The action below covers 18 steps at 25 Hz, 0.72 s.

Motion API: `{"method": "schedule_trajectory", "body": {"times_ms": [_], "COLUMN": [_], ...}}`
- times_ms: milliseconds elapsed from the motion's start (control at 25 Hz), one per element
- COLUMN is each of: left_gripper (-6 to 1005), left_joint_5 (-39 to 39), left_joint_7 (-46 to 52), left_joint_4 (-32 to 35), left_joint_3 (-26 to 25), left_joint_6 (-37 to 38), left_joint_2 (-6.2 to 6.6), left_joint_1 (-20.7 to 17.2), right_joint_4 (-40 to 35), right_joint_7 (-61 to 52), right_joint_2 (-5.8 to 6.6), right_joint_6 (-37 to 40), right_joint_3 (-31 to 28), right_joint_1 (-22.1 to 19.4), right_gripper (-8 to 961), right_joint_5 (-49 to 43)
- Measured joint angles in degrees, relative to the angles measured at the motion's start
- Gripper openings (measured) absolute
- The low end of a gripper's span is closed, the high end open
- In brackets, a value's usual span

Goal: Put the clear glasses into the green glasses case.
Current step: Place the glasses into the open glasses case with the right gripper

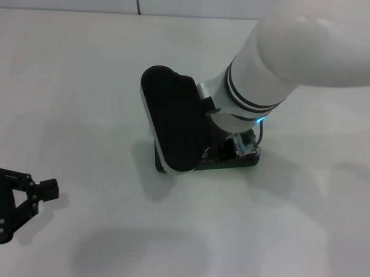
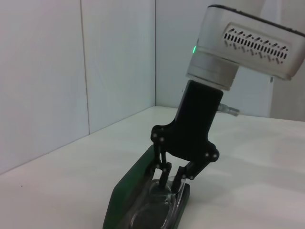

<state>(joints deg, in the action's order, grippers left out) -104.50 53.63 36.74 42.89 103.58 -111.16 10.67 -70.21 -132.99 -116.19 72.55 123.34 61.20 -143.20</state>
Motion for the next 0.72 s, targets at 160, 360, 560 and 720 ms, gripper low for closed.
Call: {"method": "schedule_trajectory", "body": {"times_ms": [160,360,560,720], "left_gripper": [50,50,49,49], "left_joint_5": [0.0,-0.01,-0.05,-0.09], "left_joint_7": [-0.01,-0.02,0.04,-0.02], "left_joint_4": [0.0,0.0,-0.04,-0.56], "left_joint_3": [0.0,0.0,0.04,0.23], "left_joint_6": [0.03,0.05,0.22,0.38], "left_joint_2": [0.03,-0.01,-0.14,-0.23], "left_joint_1": [-0.13,-0.2,-0.21,-0.16], "right_joint_4": [-3.97,-11.75,-15.9,-16.47], "right_joint_7": [-1.2,-4.84,-9.73,-13.49], "right_joint_2": [0.0,0.0,0.0,0.0], "right_joint_6": [1.96,7.1,13.16,15.85], "right_joint_3": [-0.57,-1.67,-4.03,-5.09], "right_joint_1": [-2.06,-6.13,-9.13,-10.54], "right_gripper": [128,125,122,94], "right_joint_5": [-0.58,-3.27,-6.19,-9.06]}}
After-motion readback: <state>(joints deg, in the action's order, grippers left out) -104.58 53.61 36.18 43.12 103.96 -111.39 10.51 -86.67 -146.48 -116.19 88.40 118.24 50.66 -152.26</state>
